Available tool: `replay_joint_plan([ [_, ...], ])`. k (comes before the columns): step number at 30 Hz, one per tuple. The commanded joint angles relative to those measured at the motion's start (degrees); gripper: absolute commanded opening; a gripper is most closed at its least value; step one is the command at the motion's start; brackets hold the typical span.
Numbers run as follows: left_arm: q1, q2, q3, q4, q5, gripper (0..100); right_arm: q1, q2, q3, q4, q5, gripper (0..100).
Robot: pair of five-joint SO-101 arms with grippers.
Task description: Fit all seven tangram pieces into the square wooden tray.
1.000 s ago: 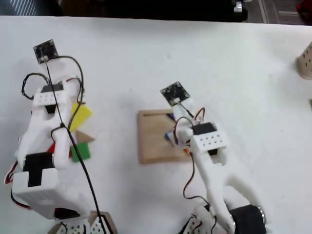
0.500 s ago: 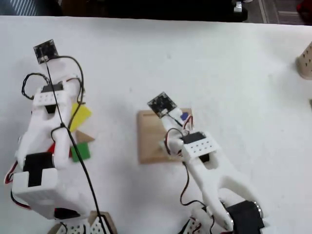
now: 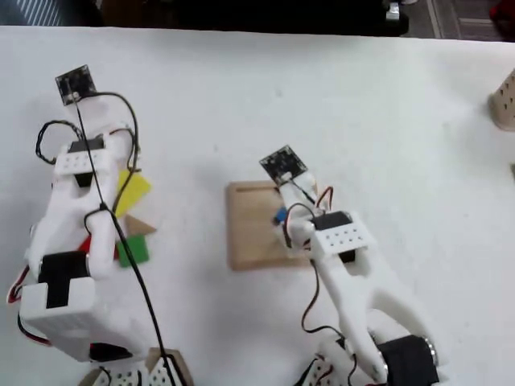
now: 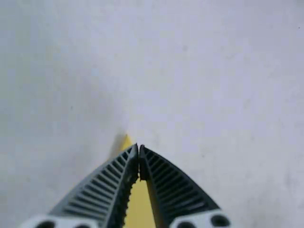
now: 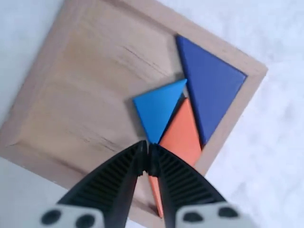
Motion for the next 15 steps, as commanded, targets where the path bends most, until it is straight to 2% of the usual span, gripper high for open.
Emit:
replay_joint_plan([
  [1, 0.5, -0.3, -2.6, 0.4, 0.2, 2, 0.6, -6.7, -2.1, 1.5, 0.0, 1.8],
  [3, 0.5, -0.3, -2.6, 0.4, 0.2, 2, 0.6, -8.5, -1.2, -0.1, -2.7, 1.8],
  [7, 0.5, -0.3, -2.6, 0.4, 0.2, 2, 0.6, -7.0, 0.2, -9.9, -10.2, 1.8],
  [12, 0.5, -0.3, -2.6, 0.4, 0.2, 2, -1.0, 2.2, 0.4, -19.3, -10.4, 1.8],
  [15, 0.5, -0.3, -2.6, 0.4, 0.2, 2, -1.5, 6.7, -1.3, -20.5, -10.4, 1.8],
])
